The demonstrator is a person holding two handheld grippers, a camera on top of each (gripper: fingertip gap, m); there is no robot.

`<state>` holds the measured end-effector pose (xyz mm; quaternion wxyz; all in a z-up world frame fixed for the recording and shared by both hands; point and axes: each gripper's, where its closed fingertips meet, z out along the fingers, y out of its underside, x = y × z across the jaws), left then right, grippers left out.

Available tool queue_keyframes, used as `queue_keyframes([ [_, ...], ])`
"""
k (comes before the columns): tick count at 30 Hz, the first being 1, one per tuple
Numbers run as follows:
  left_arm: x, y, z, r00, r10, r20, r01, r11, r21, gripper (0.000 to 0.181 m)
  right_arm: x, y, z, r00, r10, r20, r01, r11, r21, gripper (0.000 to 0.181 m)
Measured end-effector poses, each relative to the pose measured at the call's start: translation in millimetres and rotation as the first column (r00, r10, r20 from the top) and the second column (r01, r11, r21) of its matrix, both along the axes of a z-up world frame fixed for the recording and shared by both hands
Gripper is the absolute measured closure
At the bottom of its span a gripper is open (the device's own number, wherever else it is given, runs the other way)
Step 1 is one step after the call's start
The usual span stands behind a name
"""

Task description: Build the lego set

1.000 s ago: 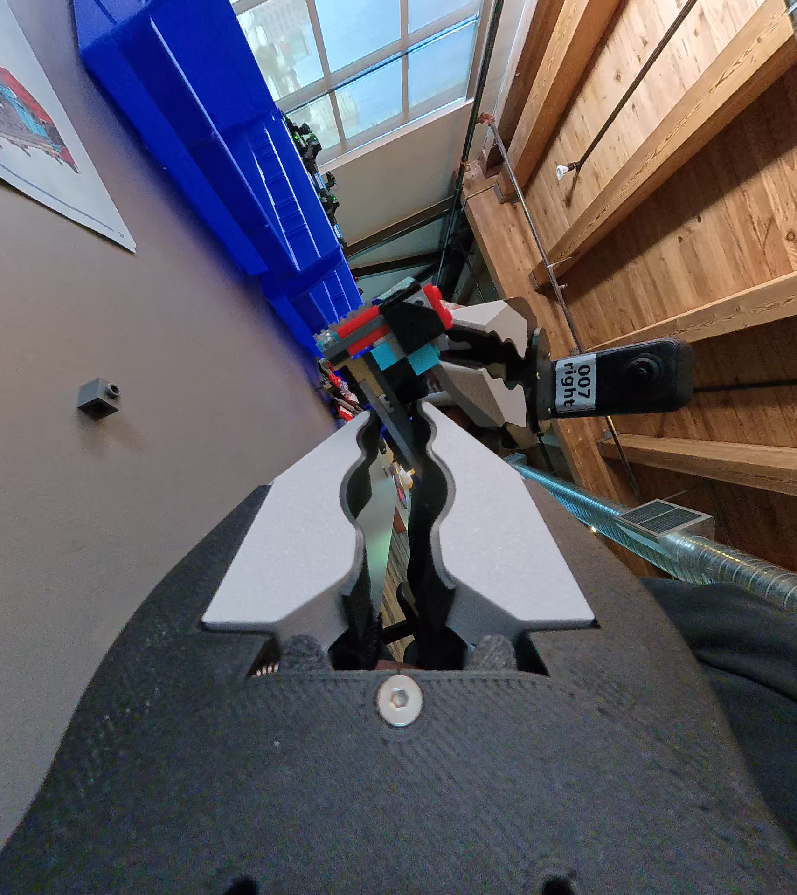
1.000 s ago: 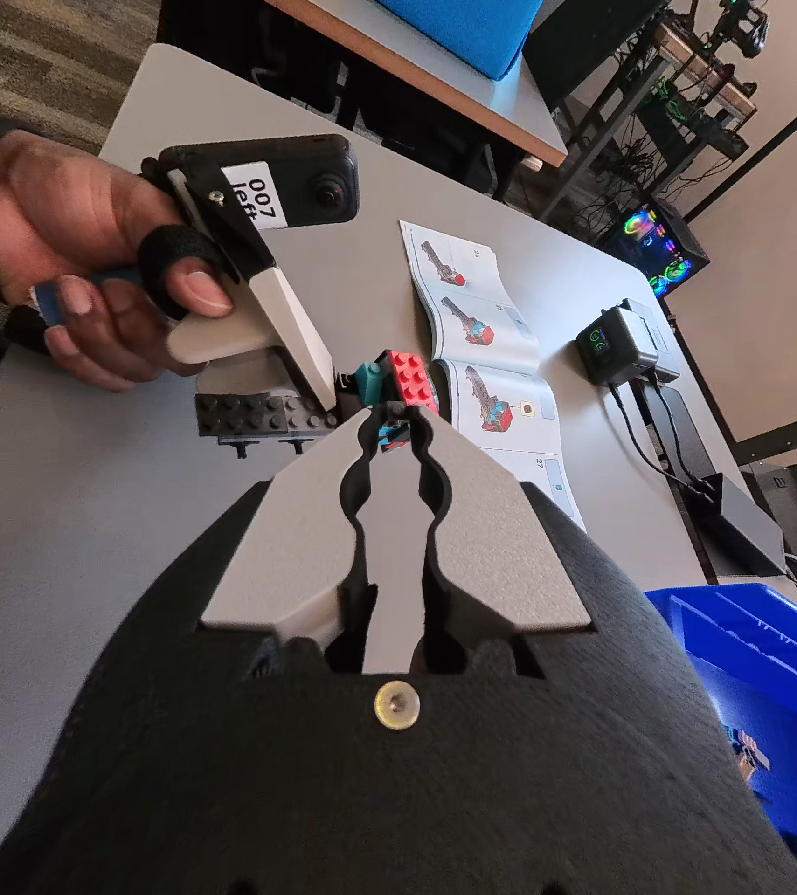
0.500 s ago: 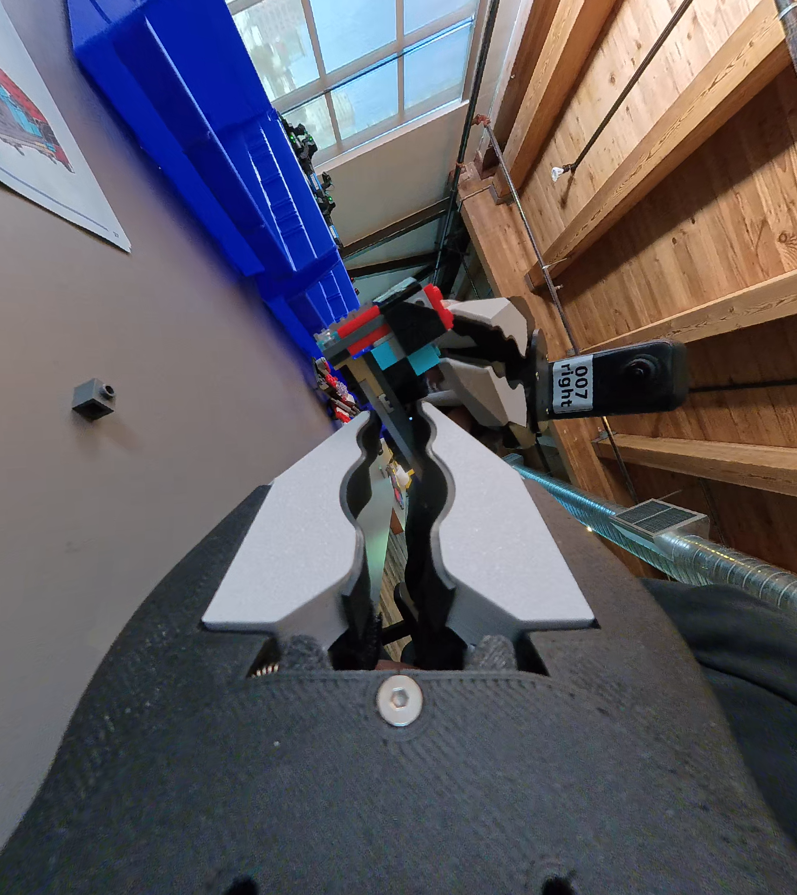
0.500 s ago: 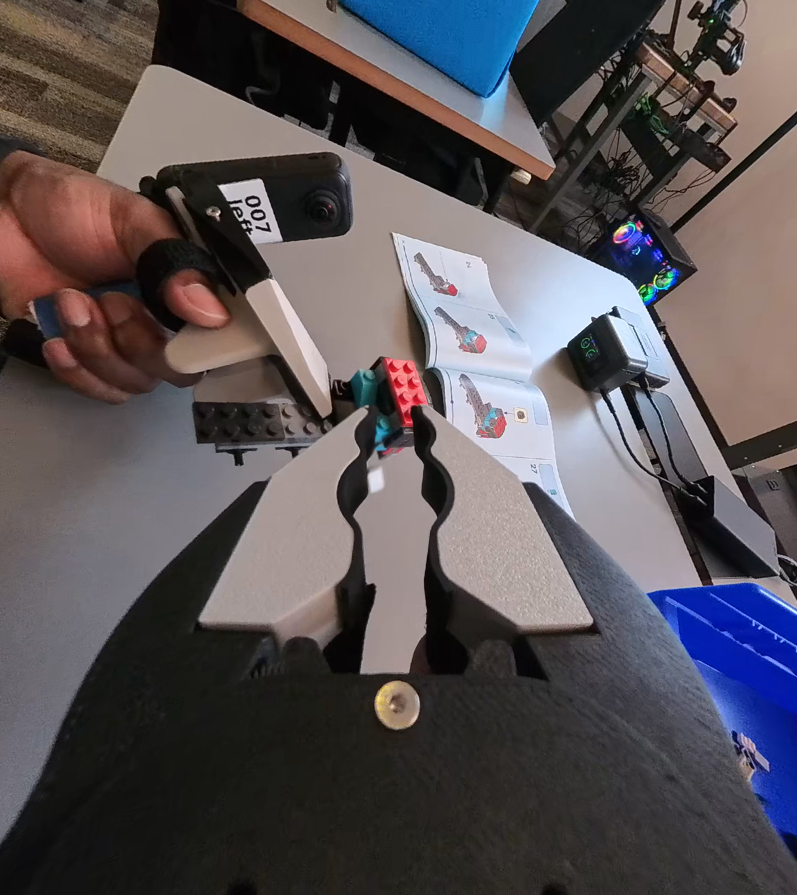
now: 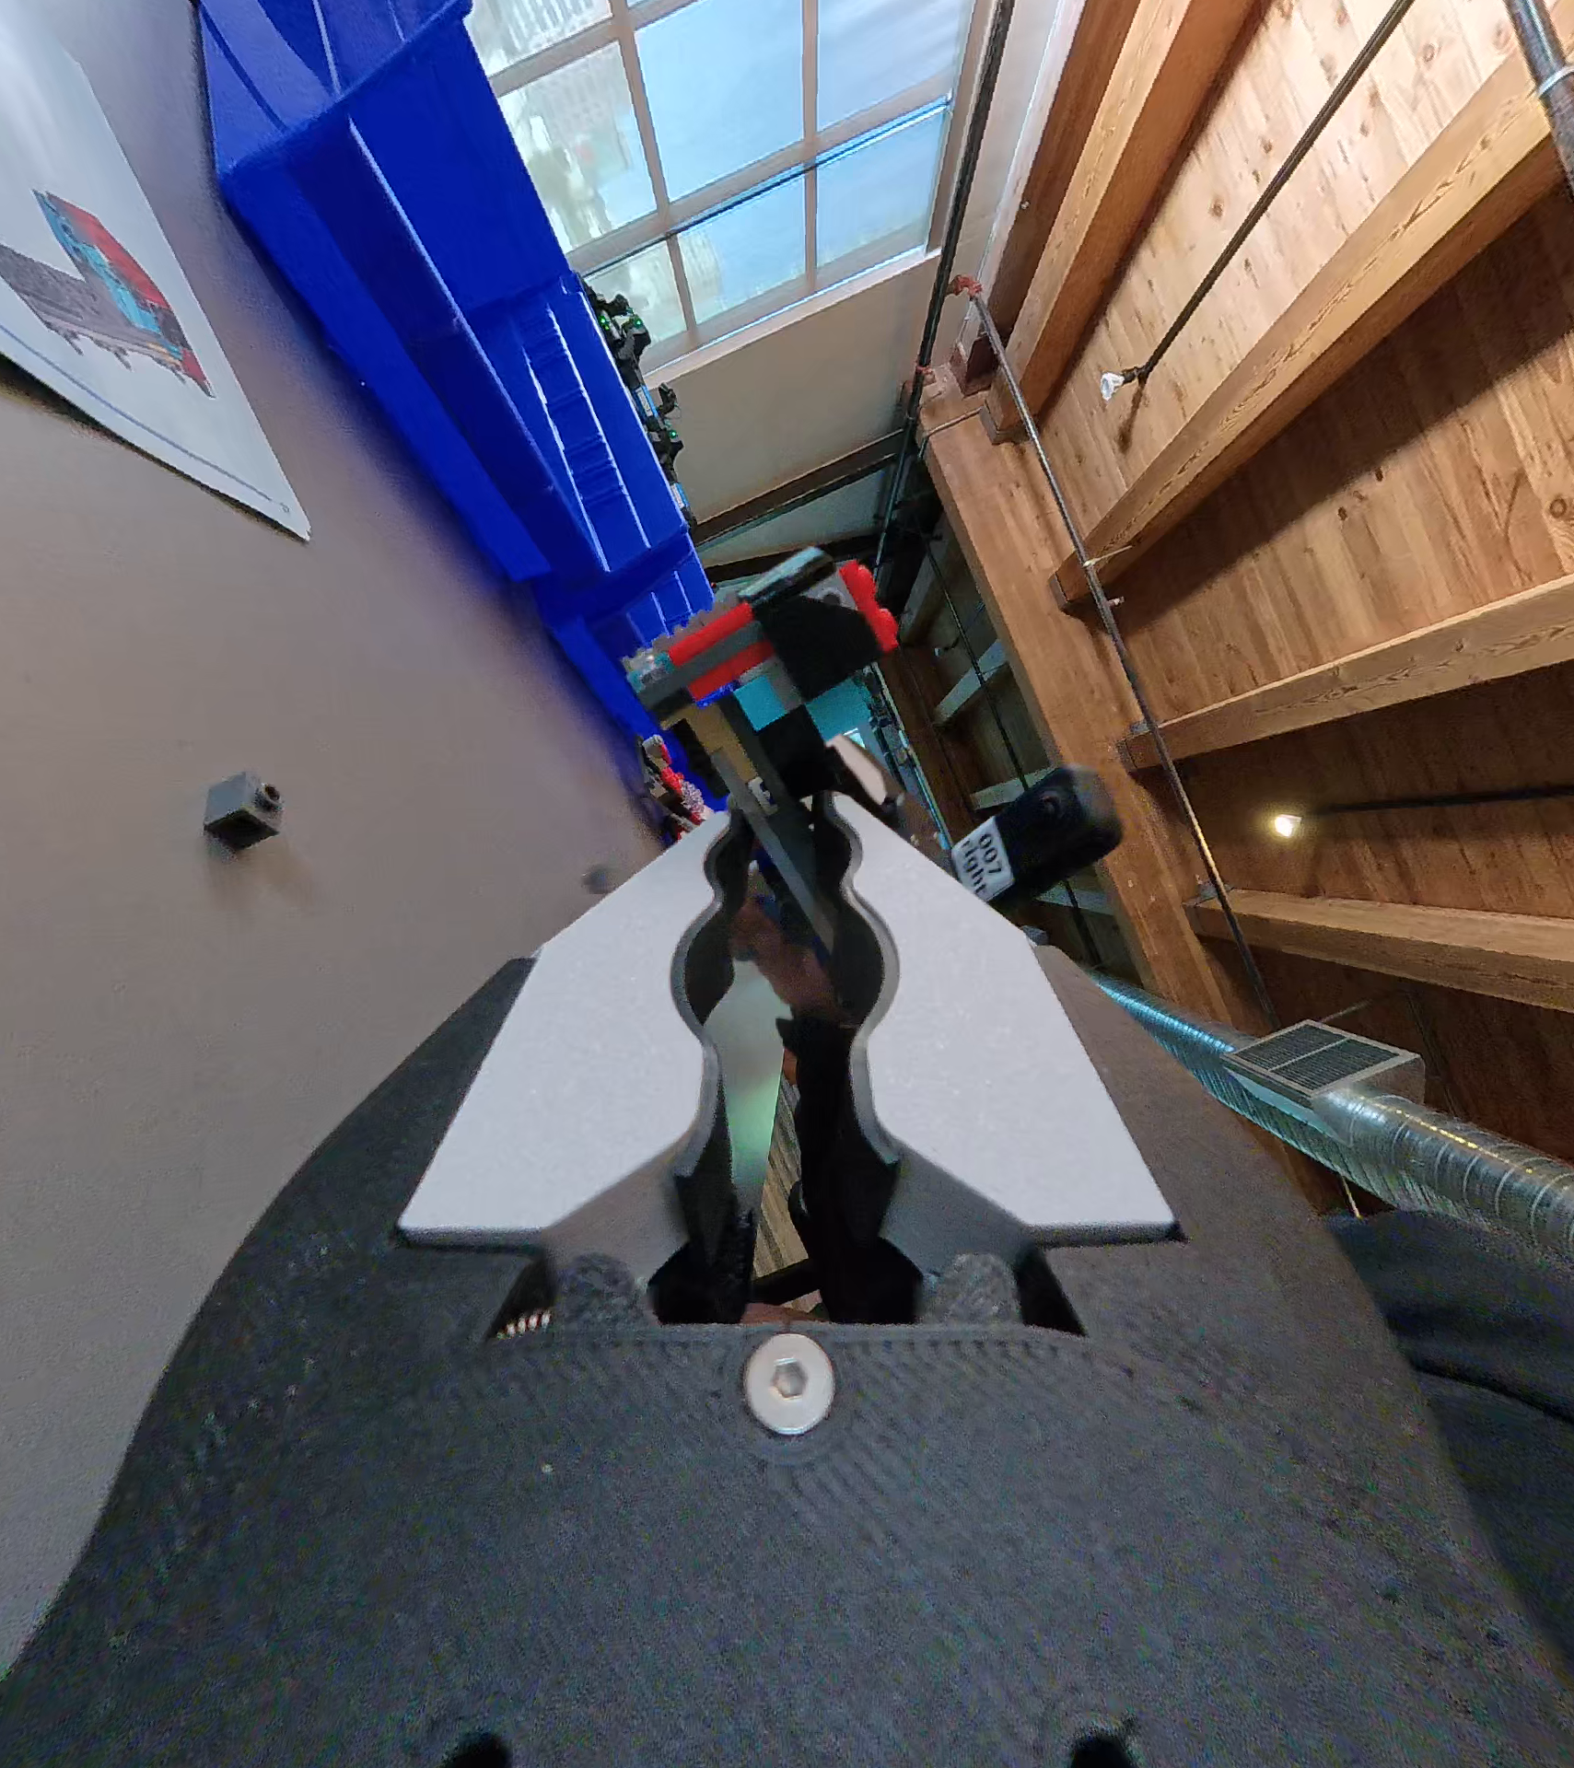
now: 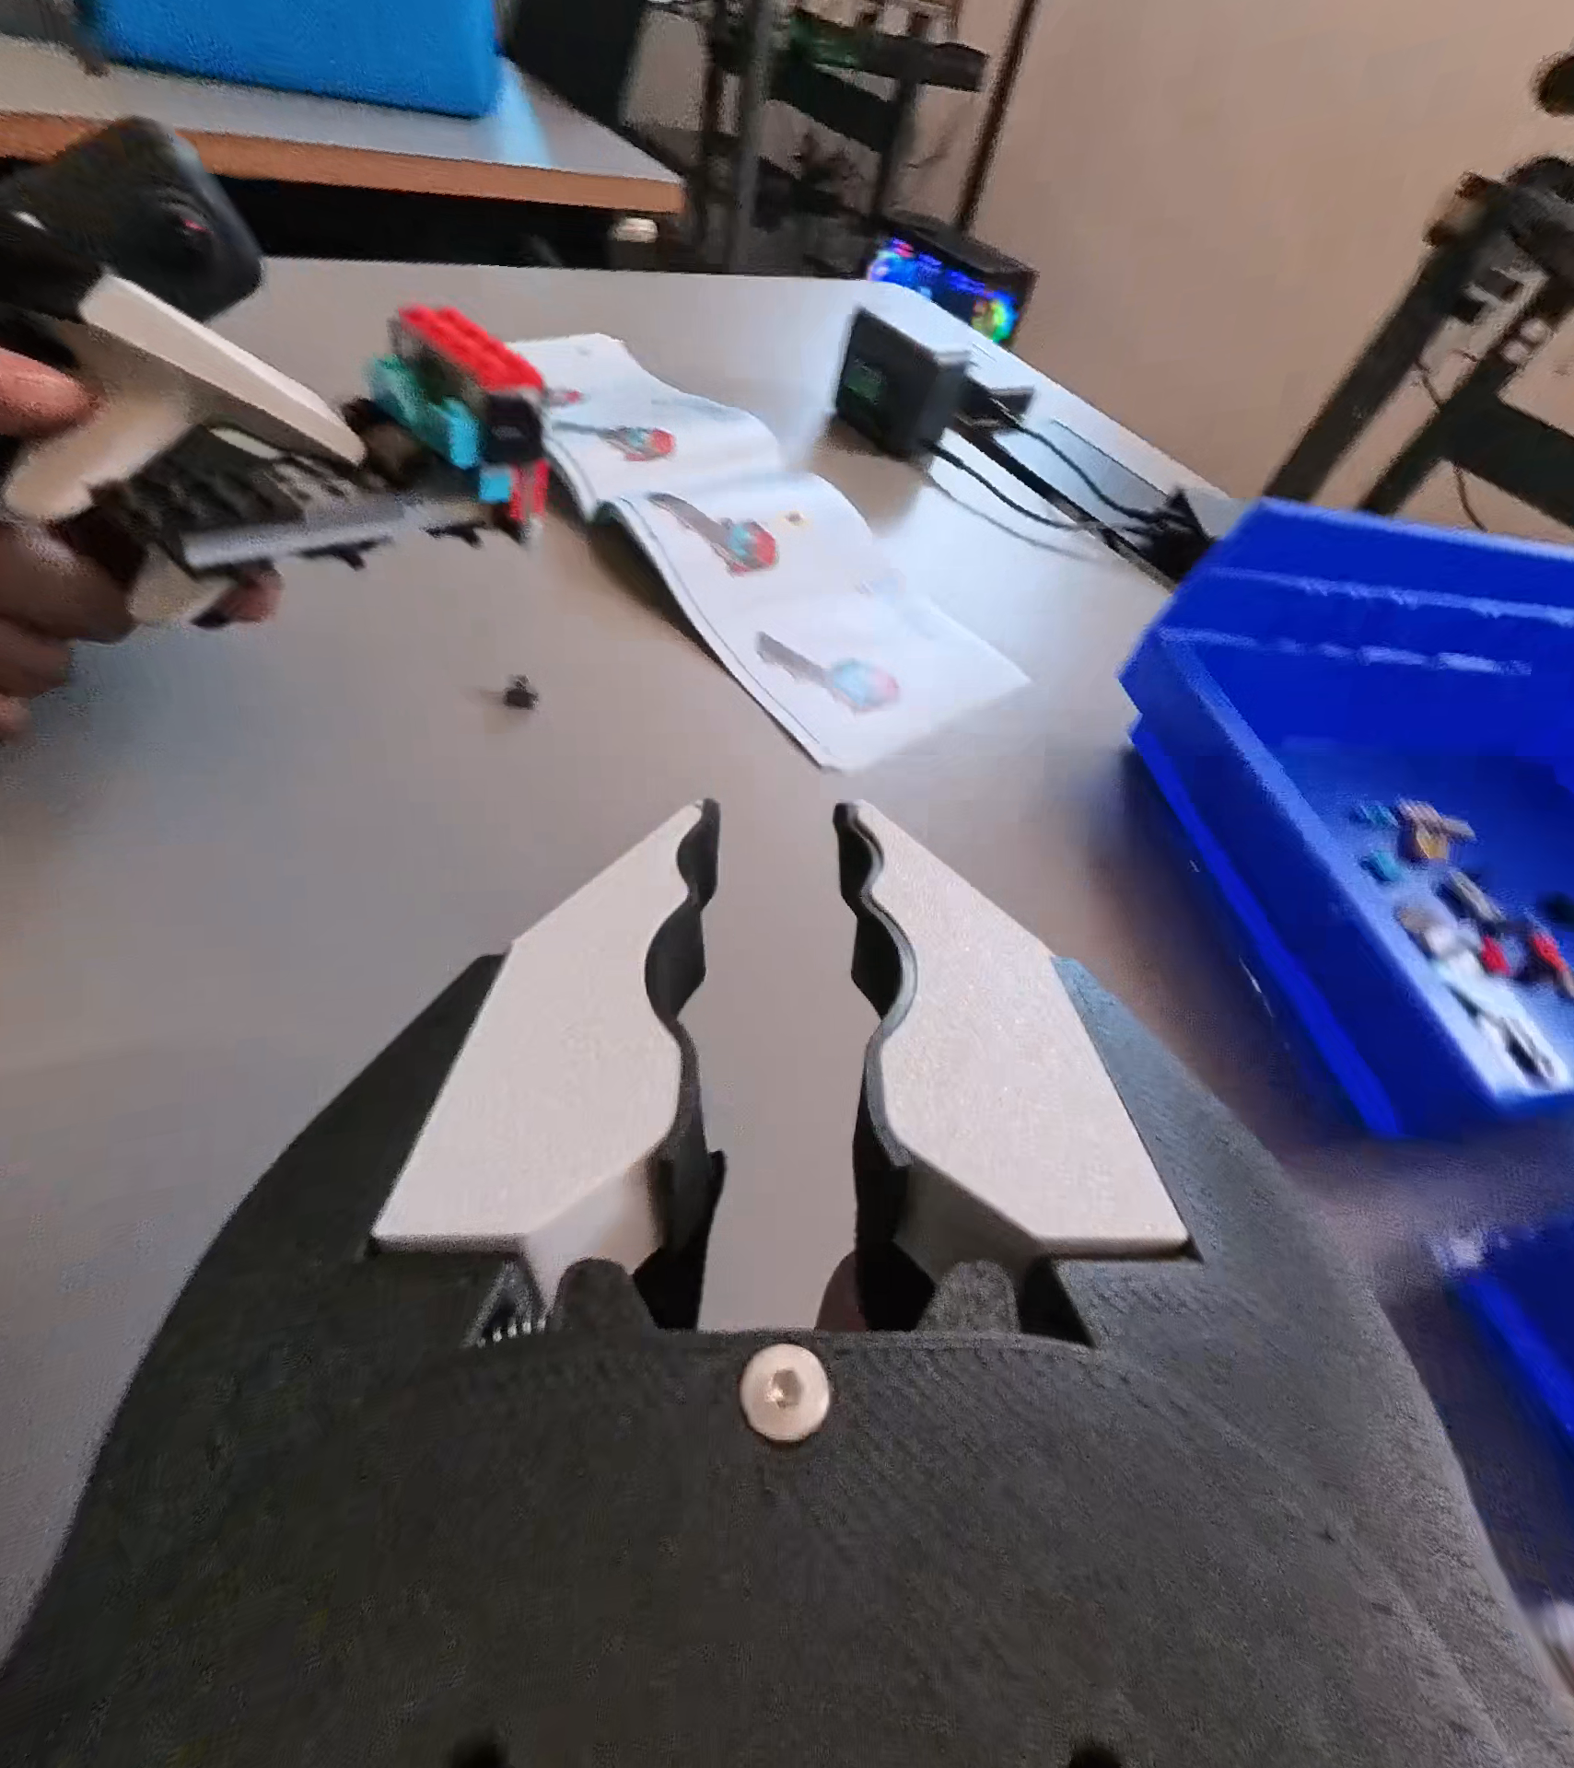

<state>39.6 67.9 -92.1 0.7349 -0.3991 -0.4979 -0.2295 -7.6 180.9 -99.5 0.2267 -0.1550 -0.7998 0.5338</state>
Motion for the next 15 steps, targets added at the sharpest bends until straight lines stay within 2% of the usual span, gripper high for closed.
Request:
queue_keyframes([
  [4,-1,1,2,1.000,0.005,-0.015,-0.005,1.000,0.002,0.168,4,45,-1,0.995,-0.097,0.034,0.099,0.993,-0.069,0.155],
  [7,-3,2,0,1.000,0.023,-0.017,-0.023,0.999,-0.025,0.168,7,64,3,0.989,-0.130,0.073,0.140,0.979,-0.149,0.154],
  [9,-5,3,-2,0.999,0.047,-0.020,-0.048,0.997,-0.055,0.168,22,60,-2,0.990,-0.074,0.123,0.096,0.978,-0.183,0.150],
  [12,-8,10,-4,0.998,0.065,-0.025,-0.067,0.994,-0.091,0.167,48,54,-23,0.993,-0.005,0.119,0.012,0.998,-0.058,0.141],
  [15,-12,25,-4,0.998,0.055,-0.026,-0.058,0.993,-0.101,0.167,62,56,-32,0.991,0.051,0.126,-0.053,0.999,0.009,0.141],
])
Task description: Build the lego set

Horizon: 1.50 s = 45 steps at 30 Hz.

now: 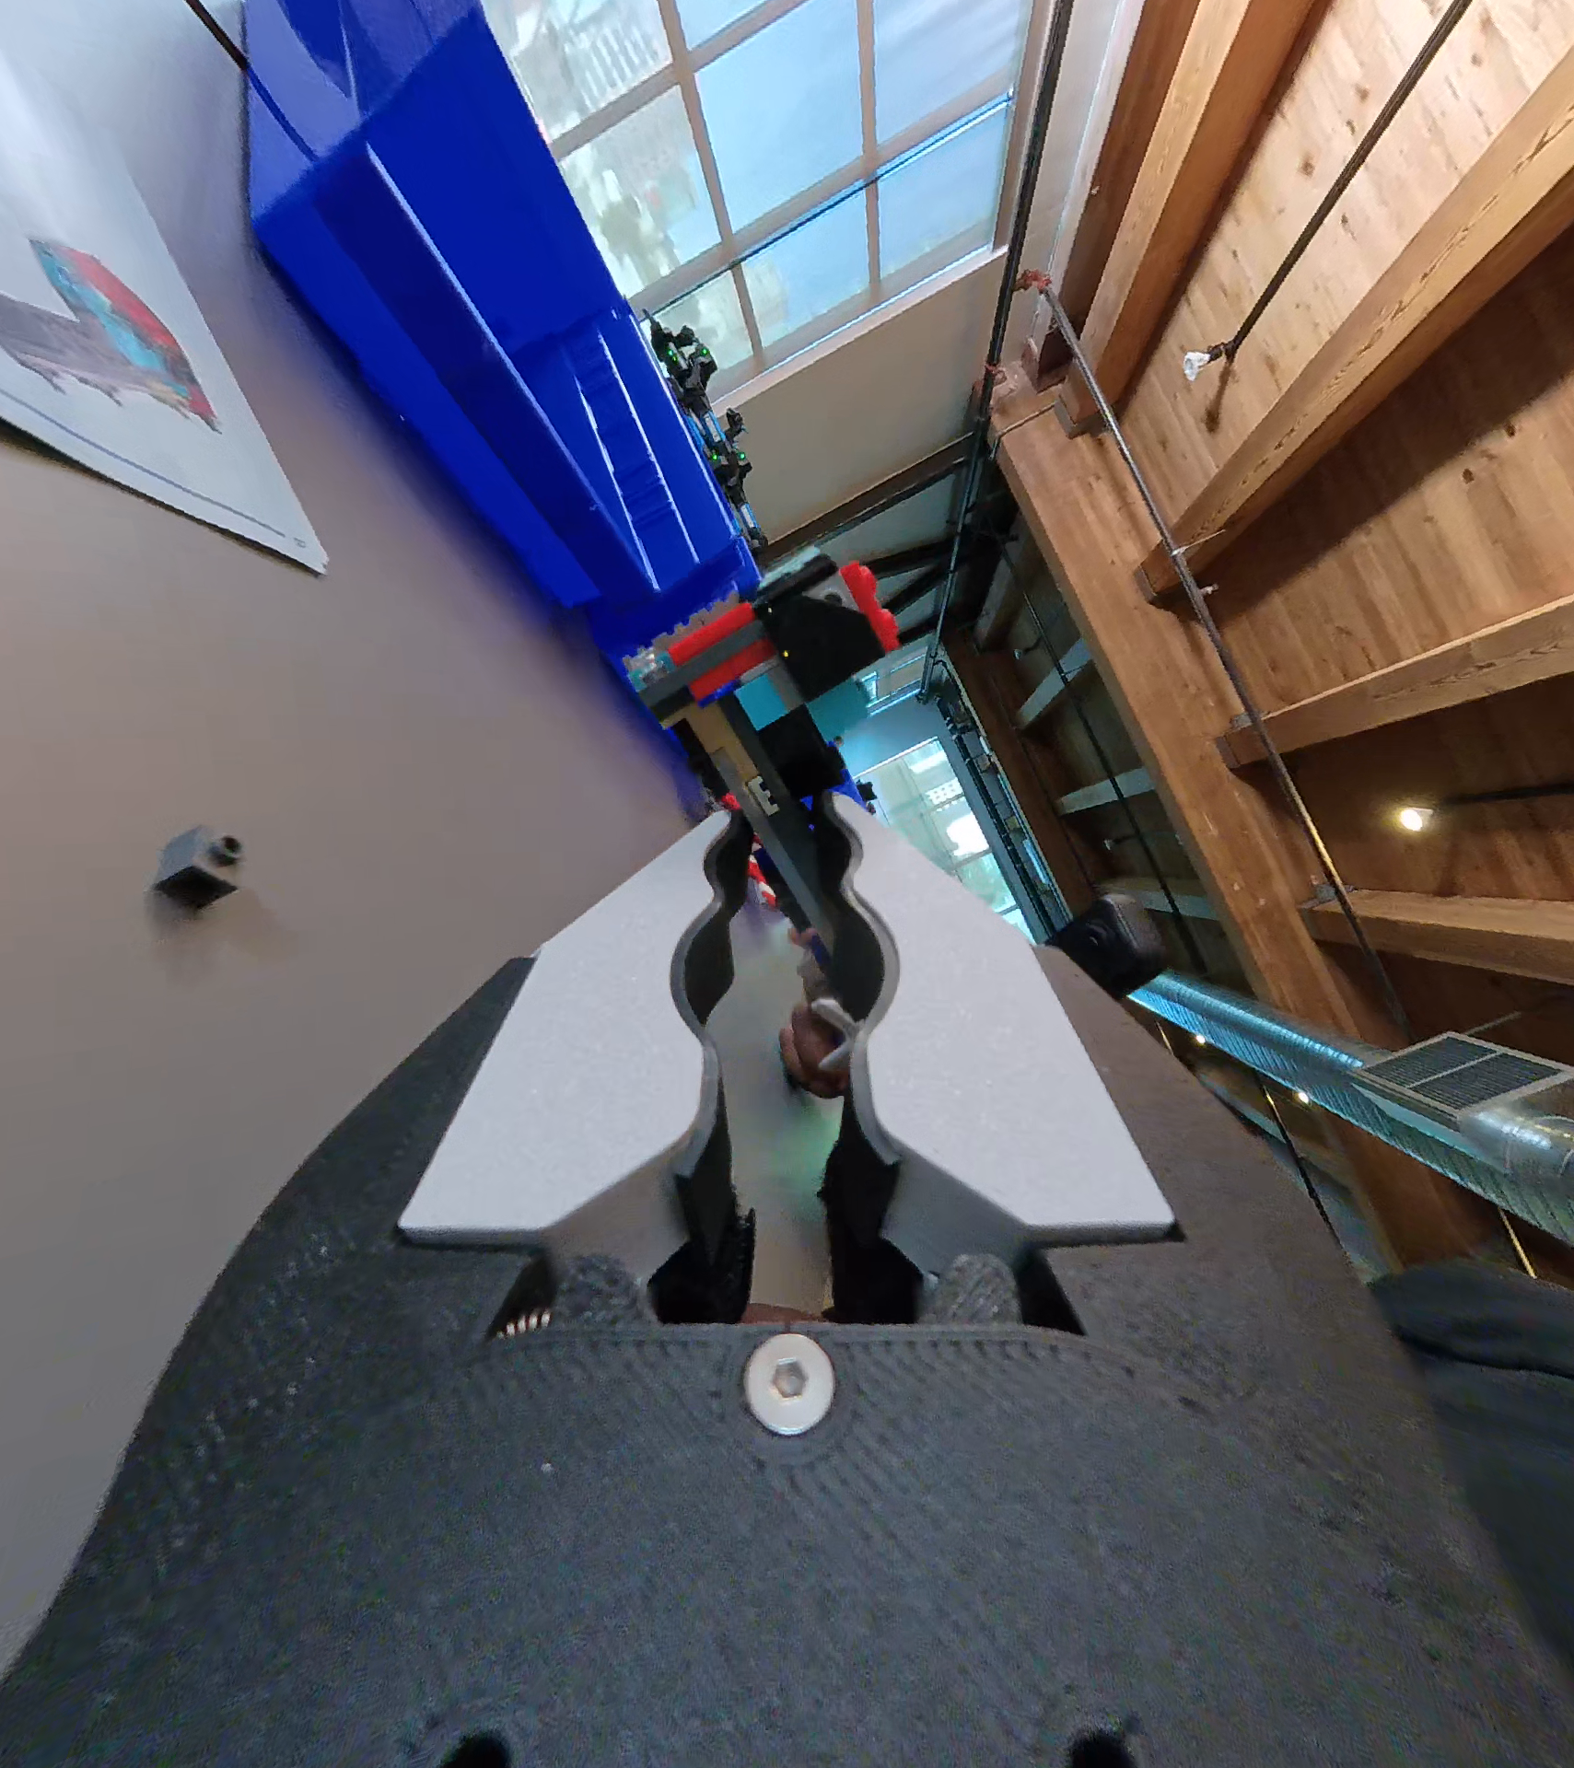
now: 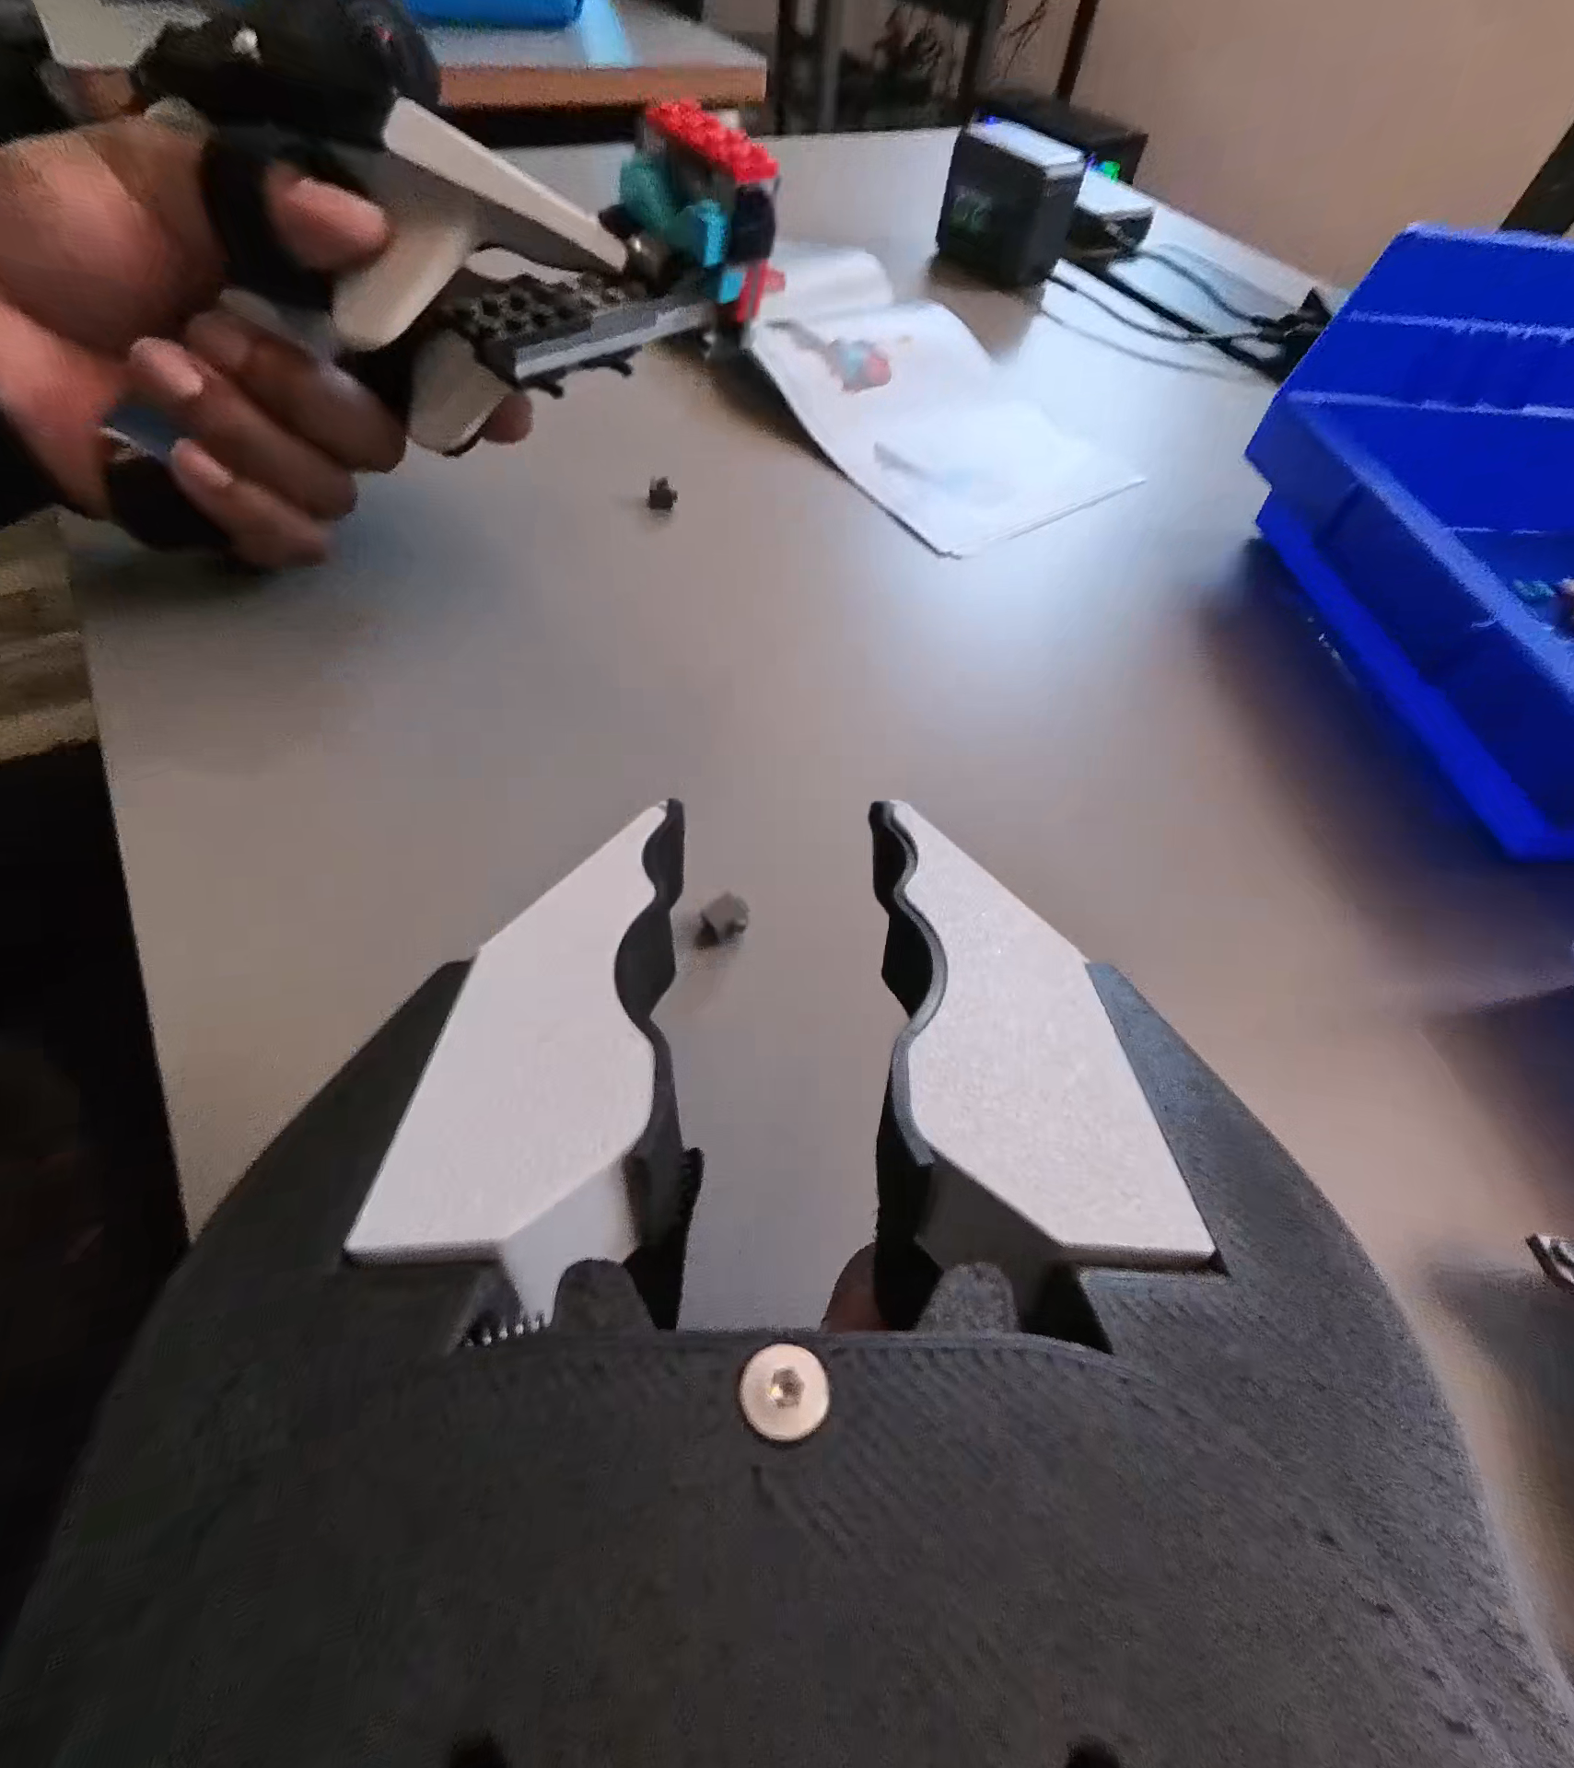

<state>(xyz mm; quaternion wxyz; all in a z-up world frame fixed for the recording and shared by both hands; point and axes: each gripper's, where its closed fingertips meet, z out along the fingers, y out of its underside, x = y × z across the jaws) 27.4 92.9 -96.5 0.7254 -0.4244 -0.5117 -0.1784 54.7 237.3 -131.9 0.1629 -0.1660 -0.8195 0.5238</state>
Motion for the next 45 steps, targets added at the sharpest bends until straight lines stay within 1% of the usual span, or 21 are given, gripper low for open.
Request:
queue_keyframes([
  [1,-1,7,-1,1.000,-0.006,-0.002,0.006,1.000,-0.015,0.168,0,4,-2,1.000,0.005,0.013,-0.005,1.000,0.007,0.141],
  [3,-4,19,-1,1.000,-0.008,-0.018,0.007,0.999,-0.048,0.168,-3,10,0,0.999,0.012,0.048,-0.010,1.000,-0.028,0.141],
  [5,-8,27,1,1.000,0.001,-0.032,-0.003,0.999,-0.045,0.168,-6,13,3,0.996,0.026,0.081,-0.020,0.998,-0.064,0.141],
  [7,-13,33,2,0.999,0.008,-0.037,-0.009,0.999,-0.032,0.168,-11,16,3,0.994,0.036,0.101,-0.029,0.997,-0.069,0.142],
  [12,-33,55,5,0.999,-0.036,-0.030,0.035,0.998,-0.053,0.168,-22,11,7,0.983,0.098,0.157,-0.078,0.989,-0.126,0.143],
  [16,-49,77,22,0.993,-0.099,-0.071,0.095,0.993,-0.063,0.168,-27,4,11,0.972,0.139,0.190,-0.105,0.979,-0.175,0.143],
  [18,-53,87,34,0.989,-0.118,-0.092,0.113,0.992,-0.054,0.168,-30,4,10,0.975,0.124,0.184,-0.097,0.983,-0.154,0.144],
  [20,-52,94,45,0.984,-0.125,-0.123,0.121,0.992,-0.039,0.168,-26,3,10,0.978,0.135,0.159,-0.114,0.984,-0.134,0.144],
  [22,-47,98,50,0.981,-0.119,-0.156,0.114,0.993,-0.044,0.168,-20,3,12,0.981,0.138,0.136,-0.123,0.985,-0.119,0.144],
  [25,-37,99,46,0.981,-0.093,-0.168,0.086,0.995,-0.048,0.168,-12,4,16,0.983,0.128,0.132,-0.111,0.986,-0.123,0.144],
  [30,-14,88,28,0.988,-0.018,-0.155,0.012,0.999,-0.039,0.167,11,9,19,0.985,0.081,0.154,-0.053,0.982,-0.179,0.145],
  [33,-1,85,15,0.991,-0.010,-0.133,0.002,0.998,-0.060,0.165,22,14,21,0.987,0.037,0.155,-0.002,0.976,-0.217,0.145],
  [35,6,84,9,0.993,-0.016,-0.121,0.007,0.997,-0.074,0.167,25,19,23,0.988,-0.004,0.157,0.044,0.967,-0.251,0.145],
  [37,11,83,12,0.991,-0.017,-0.134,0.008,0.998,-0.069,0.168,26,21,29,0.991,-0.028,0.132,0.065,0.957,-0.282,0.145],
  [39,12,84,11,0.990,-0.022,-0.140,0.009,0.996,-0.089,0.168,25,20,27,0.991,-0.024,0.129,0.057,0.963,-0.264,0.145],
  [41,12,84,10,0.990,-0.029,-0.141,0.015,0.995,-0.099,0.168,18,17,28,0.992,-0.030,0.121,0.062,0.961,-0.268,0.146],
  [43,11,84,10,0.989,-0.031,-0.147,0.016,0.995,-0.103,0.168,12,10,29,0.993,-0.010,0.119,0.043,0.961,-0.273,0.145],
  [45,7,84,10,0.988,-0.043,-0.151,0.027,0.994,-0.102,0.168,0,2,32,0.997,0.000,0.081,0.022,0.962,-0.273,0.147],
])
